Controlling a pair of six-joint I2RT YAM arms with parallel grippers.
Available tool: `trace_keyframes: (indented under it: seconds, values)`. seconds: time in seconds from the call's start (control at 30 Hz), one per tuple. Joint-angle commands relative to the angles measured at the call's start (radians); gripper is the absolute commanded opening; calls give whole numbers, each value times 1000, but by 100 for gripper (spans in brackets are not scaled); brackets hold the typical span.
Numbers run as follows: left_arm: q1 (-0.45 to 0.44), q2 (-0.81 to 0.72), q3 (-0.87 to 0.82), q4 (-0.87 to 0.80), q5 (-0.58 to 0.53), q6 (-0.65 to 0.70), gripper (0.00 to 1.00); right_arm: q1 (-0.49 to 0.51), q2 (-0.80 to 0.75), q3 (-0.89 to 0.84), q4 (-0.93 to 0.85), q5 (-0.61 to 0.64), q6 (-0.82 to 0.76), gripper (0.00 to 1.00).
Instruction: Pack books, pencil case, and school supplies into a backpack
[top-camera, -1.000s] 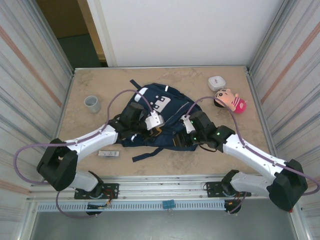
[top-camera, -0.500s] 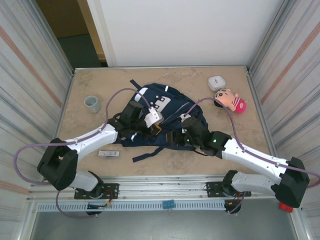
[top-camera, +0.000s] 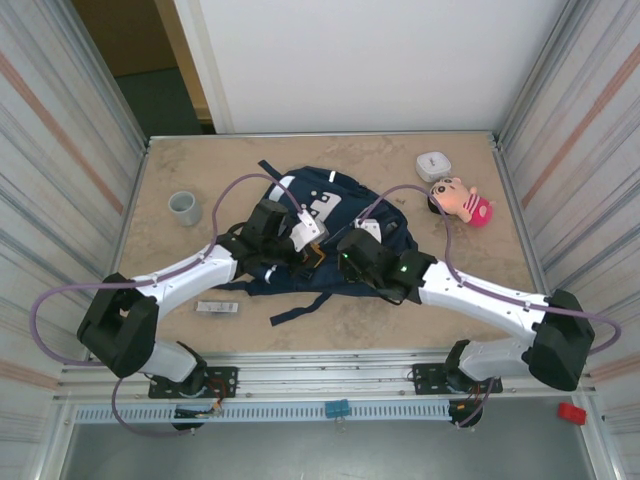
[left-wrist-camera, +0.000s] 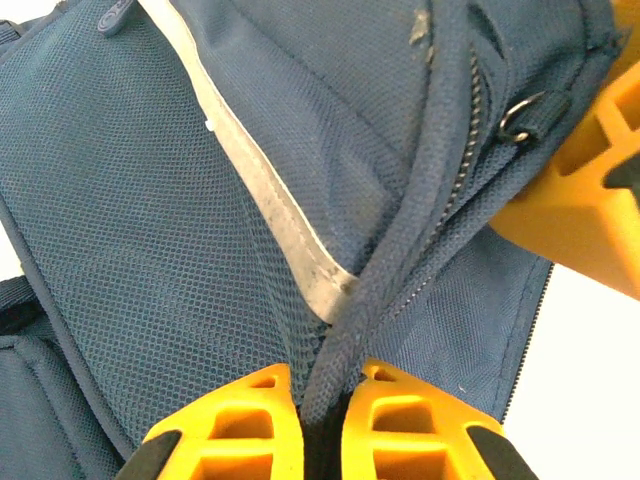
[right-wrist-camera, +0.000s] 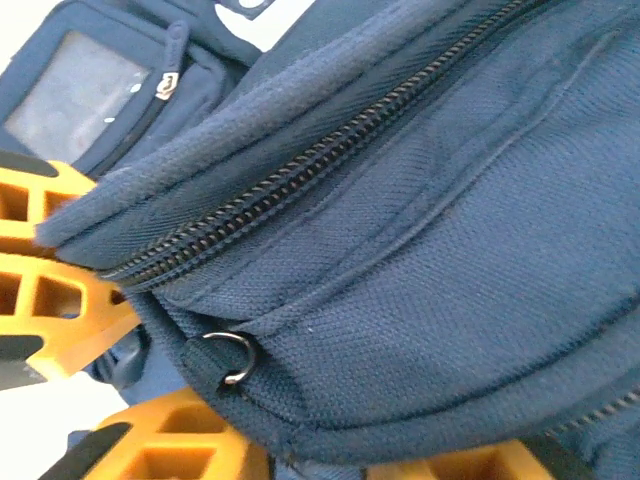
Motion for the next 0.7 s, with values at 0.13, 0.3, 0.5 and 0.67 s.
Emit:
trace_keyframes:
  seconds: [0.13,0.3,0.5,0.67]
  values:
    - [-2,-13,48,2,-43,-26,0,10,-36,45,-134,168,-11,7]
    - [-2,-15,40,-45,-144,3,0,-83,-93,49,-229,5,-78,2]
    - [-2,-43,0,-49,-207,30,1,-248,-110,54,-273,-243,-198,0]
    - [-25,-55,2,-86,-279,39,6,-338,-87,64,-273,-421,-284,0]
